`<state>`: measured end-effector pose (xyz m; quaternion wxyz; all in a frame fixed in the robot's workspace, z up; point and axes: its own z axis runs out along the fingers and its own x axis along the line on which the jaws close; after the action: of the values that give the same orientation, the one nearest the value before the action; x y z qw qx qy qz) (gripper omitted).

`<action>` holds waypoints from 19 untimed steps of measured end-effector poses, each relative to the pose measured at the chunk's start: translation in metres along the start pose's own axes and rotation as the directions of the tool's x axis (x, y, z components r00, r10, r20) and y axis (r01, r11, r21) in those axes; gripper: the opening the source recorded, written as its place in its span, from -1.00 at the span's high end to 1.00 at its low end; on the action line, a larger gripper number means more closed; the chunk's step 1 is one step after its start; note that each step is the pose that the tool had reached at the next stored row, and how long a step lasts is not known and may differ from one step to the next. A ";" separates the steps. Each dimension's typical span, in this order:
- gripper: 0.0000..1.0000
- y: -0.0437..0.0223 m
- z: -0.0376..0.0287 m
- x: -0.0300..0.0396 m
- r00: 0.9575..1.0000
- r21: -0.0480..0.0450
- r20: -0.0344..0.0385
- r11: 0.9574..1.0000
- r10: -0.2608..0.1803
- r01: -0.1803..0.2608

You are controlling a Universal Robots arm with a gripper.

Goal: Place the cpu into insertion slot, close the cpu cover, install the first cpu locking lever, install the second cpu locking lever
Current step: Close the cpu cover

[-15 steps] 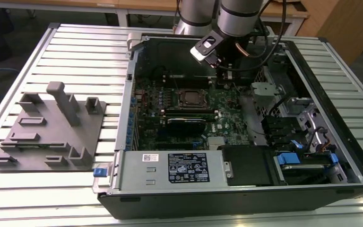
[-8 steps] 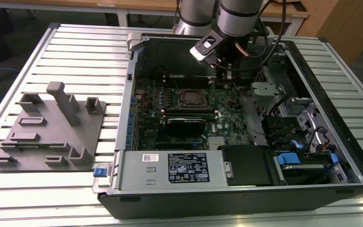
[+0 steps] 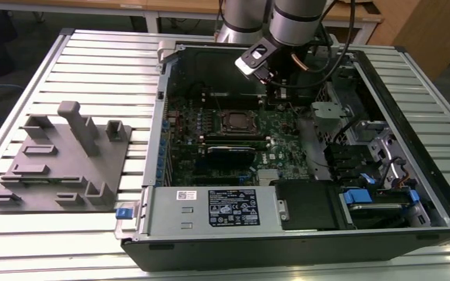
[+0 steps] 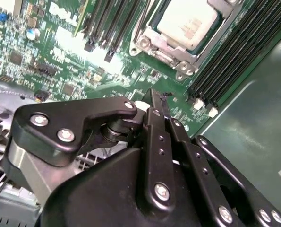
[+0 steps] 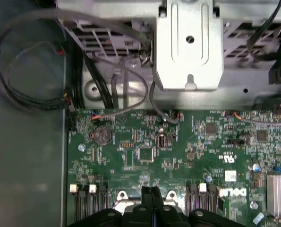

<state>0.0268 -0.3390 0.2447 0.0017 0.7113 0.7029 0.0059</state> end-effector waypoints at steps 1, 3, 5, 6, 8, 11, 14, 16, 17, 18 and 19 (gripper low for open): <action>0.80 -0.0001 -0.0001 0.0000 1.000 0.001 0.000 1.000 0.000 0.000; 0.80 -0.0001 -0.0001 0.0000 1.000 0.003 0.000 1.000 0.000 0.000; 0.80 -0.0003 0.0000 0.0000 1.000 0.004 0.000 1.000 0.000 0.000; 0.80 -0.0012 0.0001 0.0000 1.000 0.003 0.000 1.000 0.000 0.000; 0.80 -0.0055 0.0005 0.0000 1.000 0.002 0.000 1.000 0.000 0.000; 0.80 -0.0126 0.0009 -0.0001 1.000 0.000 0.000 1.000 0.000 0.000; 0.80 -0.0169 0.0032 -0.0002 1.000 0.000 0.000 1.000 0.000 0.000; 0.80 -0.0188 0.0043 -0.0002 1.000 0.000 0.000 1.000 0.000 0.000; 0.80 -0.0197 0.0044 -0.0003 1.000 0.000 0.000 1.000 0.000 0.000; 0.80 -0.0209 0.0047 -0.0003 1.000 0.000 0.000 1.000 0.000 0.000; 0.80 -0.0224 0.0050 -0.0003 1.000 0.000 0.000 1.000 0.000 0.000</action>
<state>0.0044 -0.3390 0.2394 0.0018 0.7113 0.7028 0.0059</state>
